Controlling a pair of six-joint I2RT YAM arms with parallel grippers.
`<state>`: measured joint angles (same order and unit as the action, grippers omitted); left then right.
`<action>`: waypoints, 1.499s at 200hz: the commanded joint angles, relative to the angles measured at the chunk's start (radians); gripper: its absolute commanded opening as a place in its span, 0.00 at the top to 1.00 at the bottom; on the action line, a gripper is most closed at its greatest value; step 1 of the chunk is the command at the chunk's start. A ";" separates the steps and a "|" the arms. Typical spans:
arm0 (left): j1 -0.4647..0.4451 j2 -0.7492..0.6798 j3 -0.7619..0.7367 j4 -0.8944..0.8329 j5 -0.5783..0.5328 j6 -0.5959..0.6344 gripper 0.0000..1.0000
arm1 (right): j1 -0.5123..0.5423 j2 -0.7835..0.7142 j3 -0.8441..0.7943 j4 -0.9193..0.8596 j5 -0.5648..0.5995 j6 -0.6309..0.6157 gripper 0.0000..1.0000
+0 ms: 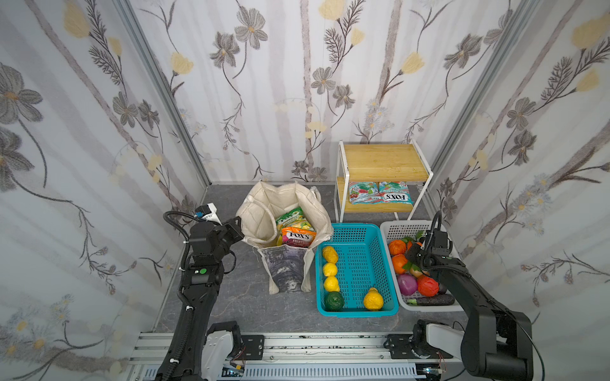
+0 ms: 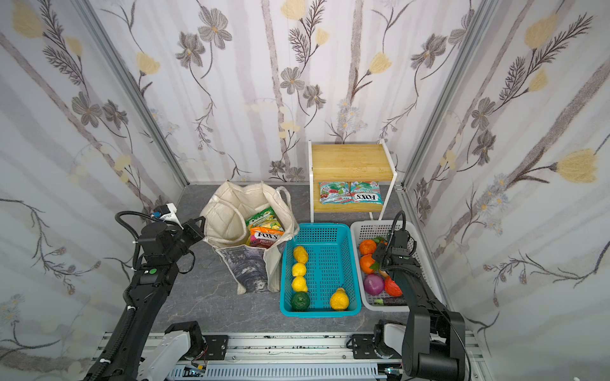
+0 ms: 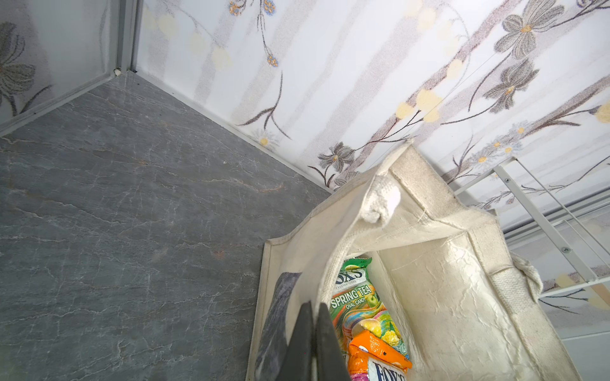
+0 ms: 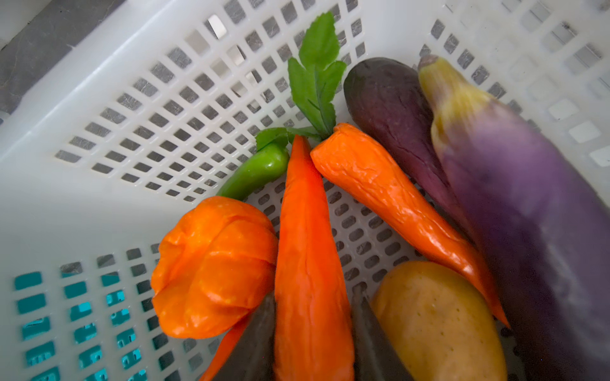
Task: Place the food into the grocery bag and tie it
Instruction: 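Close the right gripper on the orange carrot and lift it, then carry the orange carrot with the right gripper into the tote bag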
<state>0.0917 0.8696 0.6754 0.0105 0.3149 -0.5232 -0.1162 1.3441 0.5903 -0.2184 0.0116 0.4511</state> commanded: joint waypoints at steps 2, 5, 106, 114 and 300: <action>0.003 -0.004 0.002 0.040 -0.007 0.001 1.00 | 0.004 -0.016 0.001 0.034 -0.015 -0.006 0.68; 0.002 -0.005 0.003 0.040 -0.007 0.000 1.00 | 0.003 -0.020 -0.001 0.036 -0.015 -0.006 0.68; 0.005 -0.003 0.002 0.040 -0.008 -0.001 1.00 | 0.001 -0.218 0.025 0.001 -0.037 0.008 0.72; 0.004 -0.004 0.001 0.040 -0.008 -0.001 1.00 | 0.000 -0.226 0.031 -0.003 -0.053 0.007 0.72; 0.004 -0.008 0.001 0.041 -0.010 -0.003 1.00 | 0.357 -0.497 -0.044 0.459 -0.446 0.216 0.80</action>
<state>0.0937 0.8631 0.6754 0.0097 0.3153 -0.5236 0.1398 0.8299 0.5419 0.0898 -0.4839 0.6044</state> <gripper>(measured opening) 0.051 0.312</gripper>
